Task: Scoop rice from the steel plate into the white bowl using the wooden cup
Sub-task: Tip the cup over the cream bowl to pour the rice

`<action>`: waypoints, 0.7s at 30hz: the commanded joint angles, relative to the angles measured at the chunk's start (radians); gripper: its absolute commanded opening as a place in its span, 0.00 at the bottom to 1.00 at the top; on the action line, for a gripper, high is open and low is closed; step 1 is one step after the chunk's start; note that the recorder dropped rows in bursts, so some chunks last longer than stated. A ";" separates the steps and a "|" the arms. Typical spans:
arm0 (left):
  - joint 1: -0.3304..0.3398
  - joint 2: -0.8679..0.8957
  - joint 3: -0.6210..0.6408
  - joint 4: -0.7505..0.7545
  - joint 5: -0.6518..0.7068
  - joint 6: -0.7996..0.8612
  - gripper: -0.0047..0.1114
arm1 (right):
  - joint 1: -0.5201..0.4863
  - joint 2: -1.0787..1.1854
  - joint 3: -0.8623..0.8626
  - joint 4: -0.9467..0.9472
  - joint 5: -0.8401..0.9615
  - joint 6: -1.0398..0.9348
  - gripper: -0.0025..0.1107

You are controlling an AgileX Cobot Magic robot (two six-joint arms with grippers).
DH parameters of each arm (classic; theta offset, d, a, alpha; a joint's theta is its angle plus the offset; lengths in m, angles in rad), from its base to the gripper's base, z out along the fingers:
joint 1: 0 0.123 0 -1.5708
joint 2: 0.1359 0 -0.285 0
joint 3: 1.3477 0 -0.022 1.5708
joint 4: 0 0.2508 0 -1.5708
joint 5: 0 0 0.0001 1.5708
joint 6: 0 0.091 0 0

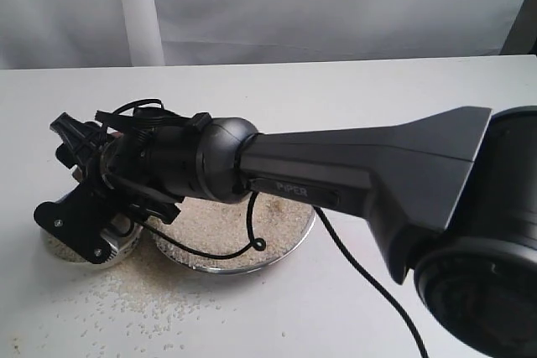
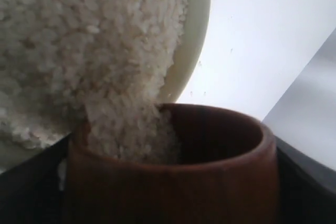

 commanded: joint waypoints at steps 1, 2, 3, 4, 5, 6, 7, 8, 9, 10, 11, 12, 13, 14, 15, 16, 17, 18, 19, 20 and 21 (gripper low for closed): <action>-0.005 -0.002 -0.004 -0.006 -0.006 -0.001 0.04 | 0.013 -0.008 -0.009 -0.046 -0.013 0.003 0.02; -0.005 -0.002 -0.004 -0.006 -0.006 -0.001 0.04 | 0.016 -0.008 -0.009 -0.063 -0.013 0.003 0.02; -0.005 -0.002 -0.004 -0.006 -0.006 -0.001 0.04 | 0.022 -0.008 -0.009 -0.073 -0.013 0.003 0.02; -0.005 -0.002 -0.004 -0.006 -0.006 -0.001 0.04 | 0.024 -0.008 -0.009 -0.081 -0.013 0.003 0.02; -0.005 -0.002 -0.004 -0.006 -0.006 -0.001 0.04 | 0.029 -0.008 -0.009 -0.093 -0.013 0.003 0.02; -0.005 -0.002 -0.004 -0.006 -0.006 -0.001 0.04 | 0.032 -0.008 -0.009 -0.110 -0.011 0.003 0.02; -0.005 -0.002 -0.004 -0.006 -0.006 -0.001 0.04 | 0.033 -0.008 -0.009 -0.131 -0.006 0.003 0.02; -0.005 -0.002 -0.004 -0.006 -0.006 -0.001 0.04 | 0.036 -0.008 -0.009 -0.145 -0.004 0.003 0.02; -0.005 -0.002 -0.004 -0.006 -0.006 -0.001 0.04 | 0.036 -0.008 -0.009 -0.157 -0.002 0.003 0.02; -0.005 -0.002 -0.004 -0.006 -0.006 -0.001 0.04 | 0.036 -0.008 -0.009 -0.164 -0.002 0.003 0.02; -0.005 -0.002 -0.004 -0.006 -0.006 -0.001 0.04 | 0.036 -0.008 -0.009 -0.171 -0.002 0.003 0.02; -0.005 -0.002 -0.004 -0.006 -0.006 -0.001 0.04 | 0.036 -0.008 -0.009 -0.185 -0.002 0.003 0.02; -0.005 -0.002 -0.004 -0.006 -0.006 -0.001 0.04 | 0.036 -0.008 -0.009 -0.194 0.000 0.003 0.02; -0.005 -0.002 -0.004 -0.006 -0.006 -0.001 0.04 | 0.036 -0.010 -0.009 -0.202 0.002 0.003 0.02; -0.005 -0.002 -0.004 -0.006 -0.006 -0.001 0.04 | 0.036 -0.010 -0.009 -0.213 0.007 0.003 0.02; -0.005 -0.002 -0.004 -0.006 -0.006 -0.001 0.04 | 0.041 -0.010 -0.009 -0.224 0.014 0.003 0.02; -0.005 -0.002 -0.004 -0.006 -0.006 -0.001 0.04 | 0.043 -0.012 -0.009 -0.244 0.023 0.003 0.02; -0.005 -0.002 -0.004 -0.006 -0.006 -0.001 0.04 | 0.043 -0.015 -0.009 -0.259 0.032 0.003 0.02; -0.005 -0.002 -0.004 -0.006 -0.006 -0.001 0.04 | 0.045 -0.017 -0.009 -0.272 0.037 0.003 0.02; -0.005 -0.002 -0.004 -0.006 -0.006 -0.001 0.04 | 0.047 -0.018 -0.009 -0.274 0.039 0.003 0.02; -0.005 -0.002 -0.004 -0.006 -0.006 -0.001 0.04 | 0.048 -0.020 -0.009 -0.274 0.039 0.003 0.02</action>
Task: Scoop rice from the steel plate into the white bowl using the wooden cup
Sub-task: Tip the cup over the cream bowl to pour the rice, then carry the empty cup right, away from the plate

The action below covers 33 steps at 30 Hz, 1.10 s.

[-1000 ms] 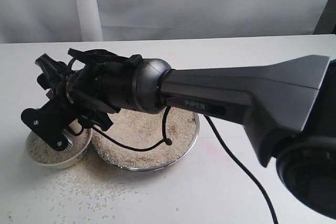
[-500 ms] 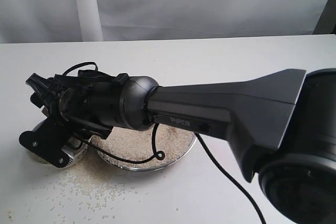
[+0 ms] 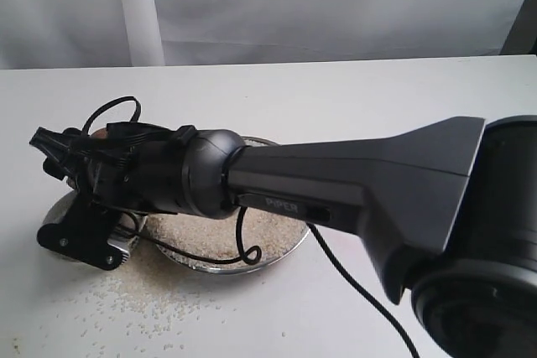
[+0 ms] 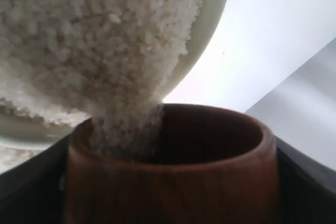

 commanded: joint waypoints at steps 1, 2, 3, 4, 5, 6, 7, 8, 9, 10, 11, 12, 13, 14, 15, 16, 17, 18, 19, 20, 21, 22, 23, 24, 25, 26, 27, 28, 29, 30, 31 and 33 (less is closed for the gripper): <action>-0.005 -0.002 -0.004 -0.006 -0.006 -0.001 0.04 | 0.008 -0.025 -0.009 -0.035 0.012 0.006 0.02; -0.005 -0.002 -0.004 -0.006 -0.006 -0.001 0.04 | 0.008 -0.025 -0.009 -0.035 0.012 0.010 0.02; -0.005 -0.002 -0.004 -0.006 -0.006 -0.001 0.04 | 0.008 -0.029 -0.009 -0.035 0.012 0.023 0.02; -0.005 -0.002 -0.004 -0.006 -0.006 -0.001 0.04 | 0.014 -0.029 -0.009 -0.035 0.012 0.025 0.02; -0.005 -0.002 -0.004 -0.006 -0.006 -0.001 0.04 | 0.016 -0.031 -0.009 -0.035 0.014 0.025 0.02; -0.005 -0.002 -0.004 -0.006 -0.006 -0.001 0.04 | 0.016 -0.036 -0.009 -0.037 0.014 0.025 0.02; -0.005 -0.002 -0.004 -0.006 -0.006 -0.001 0.04 | 0.016 -0.036 -0.009 -0.037 0.010 0.025 0.02; -0.005 -0.002 -0.004 -0.006 -0.006 -0.001 0.04 | 0.018 -0.036 -0.009 -0.041 0.008 0.025 0.02; -0.005 -0.002 -0.004 -0.006 -0.006 -0.001 0.04 | 0.018 -0.036 -0.009 -0.045 0.008 0.025 0.02; -0.005 -0.002 -0.004 -0.006 -0.006 -0.001 0.04 | 0.018 -0.036 -0.009 -0.045 0.008 0.025 0.02; -0.005 -0.002 -0.004 -0.006 -0.006 -0.001 0.04 | 0.018 -0.036 -0.009 -0.045 0.008 0.025 0.02; -0.005 -0.002 -0.004 -0.006 -0.006 -0.001 0.04 | 0.018 -0.036 -0.009 -0.045 0.011 0.025 0.02; -0.005 -0.002 -0.004 -0.006 -0.006 -0.001 0.04 | 0.021 -0.036 -0.009 -0.049 0.011 0.025 0.02; -0.005 -0.002 -0.004 -0.006 -0.006 -0.001 0.04 | 0.026 -0.036 -0.009 -0.062 0.011 0.025 0.02; -0.005 -0.002 -0.004 -0.006 -0.006 -0.001 0.04 | 0.026 -0.037 -0.009 -0.070 0.011 0.025 0.02; -0.005 -0.002 -0.004 -0.006 -0.006 -0.001 0.04 | 0.031 -0.038 -0.009 -0.073 0.002 0.025 0.02; -0.005 -0.002 -0.004 -0.006 -0.006 -0.001 0.04 | 0.035 -0.038 -0.009 -0.073 -0.002 0.025 0.02; -0.005 -0.002 -0.004 -0.006 -0.006 -0.001 0.04 | 0.035 -0.038 -0.009 -0.075 -0.002 0.025 0.02; -0.005 -0.002 -0.004 -0.006 -0.006 -0.001 0.04 | 0.035 -0.038 -0.009 -0.086 -0.002 0.025 0.02; -0.005 -0.002 -0.004 -0.006 -0.006 -0.001 0.04 | 0.035 -0.038 -0.009 -0.089 -0.002 0.028 0.02; -0.005 -0.002 -0.004 -0.006 -0.006 -0.001 0.04 | 0.035 -0.038 -0.009 -0.089 0.000 0.040 0.02; -0.005 -0.002 -0.004 -0.006 -0.006 -0.001 0.04 | 0.035 -0.044 -0.009 -0.087 0.007 0.053 0.02; -0.005 -0.002 -0.004 -0.006 -0.006 -0.001 0.04 | 0.035 -0.047 -0.009 -0.085 0.015 0.063 0.02; -0.005 -0.002 -0.004 -0.006 -0.006 -0.001 0.04 | 0.035 -0.051 -0.009 -0.084 0.019 0.083 0.02; -0.005 -0.002 -0.004 -0.006 -0.006 -0.001 0.04 | 0.035 -0.056 -0.009 -0.082 0.023 0.103 0.02; -0.005 -0.002 -0.004 -0.006 -0.006 -0.001 0.04 | 0.035 -0.062 -0.009 -0.082 0.028 0.131 0.02; -0.005 -0.002 -0.004 -0.006 -0.006 -0.001 0.04 | 0.035 -0.073 -0.009 -0.069 0.027 0.185 0.02; -0.005 -0.002 -0.004 -0.006 -0.006 -0.001 0.04 | 0.035 -0.092 -0.009 -0.028 0.027 0.252 0.02; -0.005 -0.002 -0.004 -0.006 -0.006 -0.001 0.04 | 0.035 -0.117 -0.009 0.031 0.027 0.329 0.02; -0.005 -0.002 -0.004 -0.006 -0.006 -0.001 0.04 | 0.035 -0.131 -0.009 0.050 0.027 0.378 0.02; -0.005 -0.002 -0.004 -0.006 -0.006 -0.001 0.04 | 0.035 -0.166 -0.009 0.070 0.027 0.474 0.02; -0.005 -0.002 -0.004 -0.006 -0.006 -0.001 0.04 | 0.026 -0.217 -0.009 0.091 0.030 0.599 0.02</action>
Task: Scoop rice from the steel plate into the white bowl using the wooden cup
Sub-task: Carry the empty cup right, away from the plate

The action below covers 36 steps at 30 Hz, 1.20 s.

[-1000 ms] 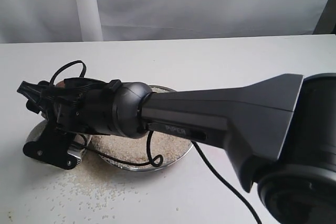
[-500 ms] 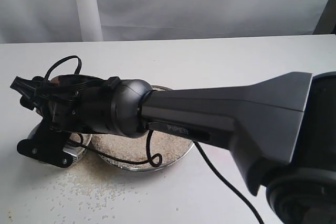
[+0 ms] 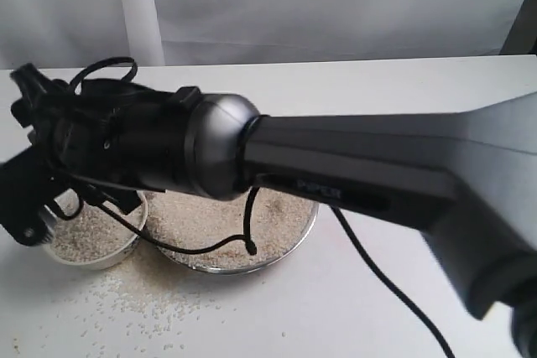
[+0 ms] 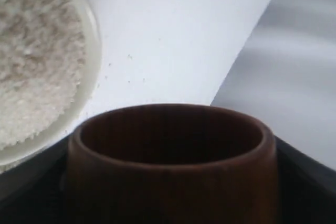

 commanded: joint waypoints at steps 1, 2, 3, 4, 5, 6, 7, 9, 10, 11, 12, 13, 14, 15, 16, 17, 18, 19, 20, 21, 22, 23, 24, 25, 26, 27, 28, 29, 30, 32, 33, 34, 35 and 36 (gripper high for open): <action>-0.005 -0.002 -0.004 -0.006 -0.006 -0.001 0.04 | -0.009 -0.127 -0.002 0.059 0.000 0.265 0.02; -0.005 -0.002 -0.004 -0.006 -0.006 -0.001 0.04 | -0.011 -0.182 0.018 0.063 0.000 0.324 0.02; -0.005 -0.002 -0.004 -0.006 -0.006 -0.001 0.04 | -0.011 -0.218 0.036 0.063 0.000 0.347 0.02; -0.005 -0.002 -0.004 -0.006 -0.006 -0.001 0.04 | -0.011 -0.266 0.061 0.063 0.000 0.367 0.02; -0.005 -0.002 -0.004 -0.006 -0.006 -0.001 0.04 | -0.011 -0.306 0.094 0.072 0.000 0.380 0.02; -0.005 -0.002 -0.004 -0.006 -0.006 -0.001 0.04 | -0.021 -0.352 0.126 0.100 0.000 0.380 0.02; -0.005 -0.002 -0.004 -0.006 -0.006 -0.001 0.04 | -0.023 -0.379 0.159 0.124 0.000 0.380 0.02; -0.005 -0.002 -0.004 -0.006 -0.006 -0.001 0.04 | -0.032 -0.437 0.225 0.146 0.004 0.380 0.02; -0.005 -0.002 -0.004 -0.006 -0.006 -0.001 0.04 | -0.032 -0.449 0.239 0.146 0.009 0.380 0.02; -0.005 -0.002 -0.004 -0.006 -0.006 -0.001 0.04 | -0.032 -0.460 0.253 0.146 0.011 0.380 0.02; -0.005 -0.002 -0.004 -0.006 -0.006 -0.001 0.04 | -0.032 -0.471 0.274 0.148 0.011 0.380 0.02; -0.005 -0.002 -0.004 -0.006 -0.006 -0.001 0.04 | -0.032 -0.480 0.285 0.151 0.011 0.380 0.02; -0.005 -0.002 -0.004 -0.006 -0.006 -0.001 0.04 | -0.032 -0.487 0.300 0.161 0.011 0.380 0.02; -0.005 -0.002 -0.004 -0.006 -0.006 -0.001 0.04 | -0.033 -0.493 0.313 0.174 0.011 0.380 0.02; -0.005 -0.002 -0.004 -0.006 -0.006 -0.001 0.04 | -0.033 -0.496 0.322 0.183 0.008 0.380 0.02; -0.005 -0.002 -0.004 -0.006 -0.006 -0.001 0.04 | -0.035 -0.501 0.324 0.213 0.013 0.370 0.02; -0.005 -0.002 -0.004 -0.006 -0.006 -0.001 0.04 | -0.042 -0.506 0.324 0.257 0.017 0.353 0.02; -0.005 -0.002 -0.004 -0.006 -0.006 -0.001 0.04 | -0.048 -0.513 0.324 0.290 0.017 0.330 0.02; -0.005 -0.002 -0.004 -0.006 -0.006 -0.001 0.04 | -0.060 -0.522 0.329 0.334 0.015 0.296 0.02; -0.005 -0.002 -0.004 -0.006 -0.006 -0.001 0.04 | -0.071 -0.532 0.337 0.403 0.015 0.229 0.02; -0.005 -0.002 -0.004 -0.006 -0.006 -0.001 0.04 | -0.084 -0.547 0.344 0.511 0.015 0.156 0.02; -0.005 -0.002 -0.004 -0.006 -0.006 -0.001 0.04 | -0.107 -0.562 0.356 0.652 0.015 0.043 0.02; -0.005 -0.002 -0.004 -0.006 -0.006 -0.001 0.04 | -0.135 -0.578 0.371 0.790 0.015 -0.074 0.02; -0.005 -0.002 -0.004 -0.006 -0.006 -0.001 0.04 | -0.167 -0.592 0.391 0.883 0.004 -0.152 0.02; -0.005 -0.002 -0.004 -0.006 -0.006 -0.001 0.04 | -0.199 -0.609 0.416 0.966 -0.015 -0.219 0.02; -0.005 -0.002 -0.004 -0.006 -0.006 -0.001 0.04 | -0.230 -0.626 0.444 1.022 -0.040 -0.257 0.02; -0.005 -0.002 -0.004 -0.006 -0.006 -0.001 0.04 | -0.261 -0.644 0.476 1.050 -0.065 -0.276 0.02; -0.005 -0.002 -0.004 -0.006 -0.006 -0.001 0.04 | -0.286 -0.659 0.501 1.060 -0.077 -0.286 0.02; -0.005 -0.002 -0.004 -0.006 -0.006 -0.001 0.04 | -0.318 -0.676 0.533 1.079 -0.084 -0.296 0.02; -0.005 -0.002 -0.004 -0.006 -0.006 -0.001 0.04 | -0.375 -0.707 0.591 1.100 -0.093 -0.323 0.02; -0.005 -0.002 -0.004 -0.006 -0.006 -0.001 0.04 | -0.402 -0.724 0.626 1.124 -0.118 -0.345 0.02; -0.005 -0.002 -0.004 -0.006 -0.006 -0.001 0.04 | -0.430 -0.740 0.661 1.167 -0.155 -0.366 0.02; -0.005 -0.002 -0.004 -0.006 -0.006 -0.001 0.04 | -0.454 -0.756 0.694 1.203 -0.185 -0.387 0.02; -0.005 -0.002 -0.004 -0.006 -0.006 -0.001 0.04 | -0.474 -0.771 0.722 1.253 -0.201 -0.429 0.02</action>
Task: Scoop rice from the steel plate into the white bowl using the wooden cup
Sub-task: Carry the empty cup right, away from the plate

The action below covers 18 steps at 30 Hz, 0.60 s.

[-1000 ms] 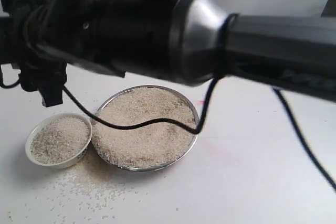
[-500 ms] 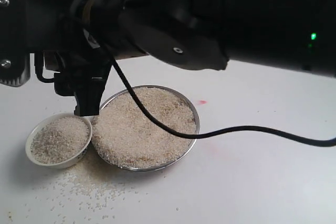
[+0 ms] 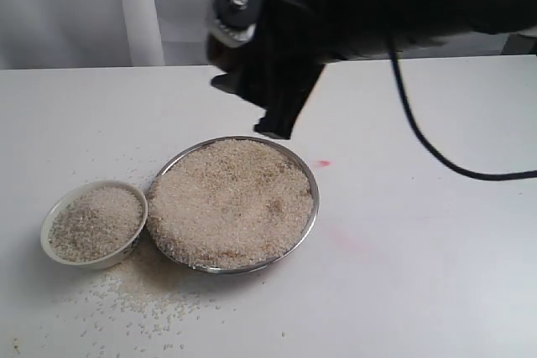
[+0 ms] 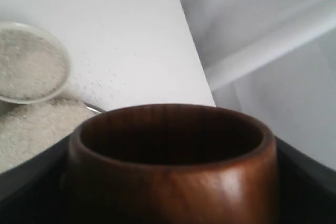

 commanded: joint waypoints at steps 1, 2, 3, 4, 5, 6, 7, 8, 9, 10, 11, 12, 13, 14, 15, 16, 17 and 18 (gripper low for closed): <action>-0.005 -0.002 -0.004 -0.006 -0.006 -0.001 0.04 | -0.103 -0.074 0.132 0.211 -0.109 -0.152 0.02; -0.005 -0.002 -0.004 -0.006 -0.006 -0.001 0.04 | -0.118 -0.080 0.148 0.255 -0.109 -0.189 0.02; -0.005 -0.002 -0.004 -0.006 -0.006 -0.001 0.04 | -0.135 -0.088 0.167 0.305 -0.109 -0.214 0.02; -0.005 -0.002 -0.004 -0.006 -0.006 -0.001 0.04 | -0.151 -0.096 0.184 0.346 -0.109 -0.226 0.02; -0.005 -0.002 -0.004 -0.006 -0.006 -0.001 0.04 | -0.161 -0.099 0.196 0.364 -0.104 -0.226 0.02; -0.005 -0.002 -0.004 -0.006 -0.006 -0.001 0.04 | -0.170 -0.101 0.204 0.366 -0.096 -0.223 0.02; -0.005 -0.002 -0.004 -0.006 -0.006 -0.001 0.04 | -0.180 -0.101 0.210 0.373 -0.077 -0.222 0.02; -0.005 -0.002 -0.004 -0.006 -0.006 -0.001 0.04 | -0.188 -0.101 0.214 0.377 -0.073 -0.222 0.02; -0.005 -0.002 -0.004 -0.006 -0.006 -0.001 0.04 | -0.188 -0.101 0.221 0.389 -0.073 -0.222 0.02; -0.005 -0.002 -0.004 -0.006 -0.006 -0.001 0.04 | -0.188 -0.101 0.233 0.411 -0.078 -0.234 0.02; -0.005 -0.002 -0.004 -0.006 -0.006 -0.001 0.04 | -0.188 -0.101 0.245 0.431 -0.083 -0.255 0.02; -0.005 -0.002 -0.004 -0.006 -0.006 -0.001 0.04 | -0.188 -0.101 0.256 0.489 -0.083 -0.301 0.02; -0.005 -0.002 -0.004 -0.006 -0.006 -0.001 0.04 | -0.196 -0.101 0.266 0.610 -0.092 -0.390 0.02; -0.005 -0.002 -0.004 -0.006 -0.006 -0.001 0.04 | -0.209 -0.104 0.275 0.727 -0.093 -0.508 0.02; -0.005 -0.002 -0.004 -0.006 -0.006 -0.001 0.04 | -0.227 -0.106 0.285 0.878 -0.093 -0.508 0.02; -0.005 -0.002 -0.004 -0.006 -0.006 -0.001 0.04 | -0.243 -0.106 0.297 1.033 -0.081 -0.756 0.02; -0.005 -0.002 -0.004 -0.006 -0.006 -0.001 0.04 | -0.259 -0.106 0.310 1.182 -0.058 -0.869 0.02; -0.005 -0.002 -0.004 -0.006 -0.006 -0.001 0.04 | -0.273 -0.106 0.325 1.303 -0.029 -0.942 0.02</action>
